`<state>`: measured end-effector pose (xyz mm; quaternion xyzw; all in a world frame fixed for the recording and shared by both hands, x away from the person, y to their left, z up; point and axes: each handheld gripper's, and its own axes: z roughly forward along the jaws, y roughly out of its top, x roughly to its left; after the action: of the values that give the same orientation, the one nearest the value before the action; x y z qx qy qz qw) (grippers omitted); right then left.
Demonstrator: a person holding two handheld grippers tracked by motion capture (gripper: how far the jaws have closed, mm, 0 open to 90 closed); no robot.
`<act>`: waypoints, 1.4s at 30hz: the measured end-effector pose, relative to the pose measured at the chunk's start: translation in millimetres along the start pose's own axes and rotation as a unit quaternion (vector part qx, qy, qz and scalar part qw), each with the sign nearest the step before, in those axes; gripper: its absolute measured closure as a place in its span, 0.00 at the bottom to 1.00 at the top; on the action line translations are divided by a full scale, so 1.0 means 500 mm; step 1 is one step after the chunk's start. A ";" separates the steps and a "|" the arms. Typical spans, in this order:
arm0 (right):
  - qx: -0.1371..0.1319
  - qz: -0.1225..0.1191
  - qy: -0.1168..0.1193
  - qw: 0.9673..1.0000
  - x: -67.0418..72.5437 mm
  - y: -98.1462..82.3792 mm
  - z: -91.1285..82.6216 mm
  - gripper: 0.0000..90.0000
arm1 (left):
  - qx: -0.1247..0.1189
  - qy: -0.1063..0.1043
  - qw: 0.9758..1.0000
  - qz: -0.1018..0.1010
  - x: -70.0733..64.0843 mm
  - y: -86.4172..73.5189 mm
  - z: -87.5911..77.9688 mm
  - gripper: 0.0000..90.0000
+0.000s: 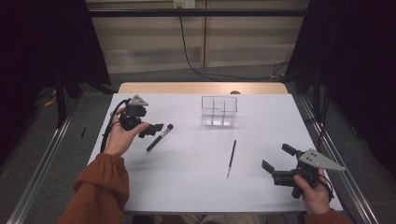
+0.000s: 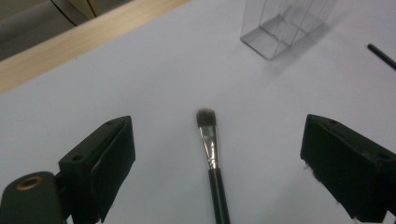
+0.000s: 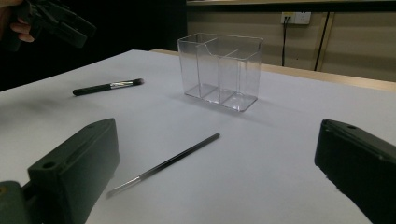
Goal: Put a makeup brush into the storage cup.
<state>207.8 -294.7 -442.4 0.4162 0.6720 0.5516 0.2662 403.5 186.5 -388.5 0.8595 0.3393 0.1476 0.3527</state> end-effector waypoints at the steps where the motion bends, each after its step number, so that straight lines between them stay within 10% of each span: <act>1: 0.000 0.000 0.000 1.000 0.000 0.000 0.001 0.00 | 0.005 -0.005 1.000 0.001 0.000 0.001 0.002 0.10; 20: 0.002 -0.001 0.003 1.000 0.001 0.000 0.002 0.00 | 0.117 -0.020 0.993 0.000 0.010 -0.008 0.051 0.08; 42: 0.007 -0.004 0.009 1.000 0.001 -0.002 0.003 0.00 | 0.240 -0.043 0.970 0.002 0.018 -0.028 0.109 0.24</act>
<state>208.7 -293.4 -443.7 0.4108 0.6798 0.5494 0.2594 429.9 172.6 -436.8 0.9250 0.3481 0.0257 0.1503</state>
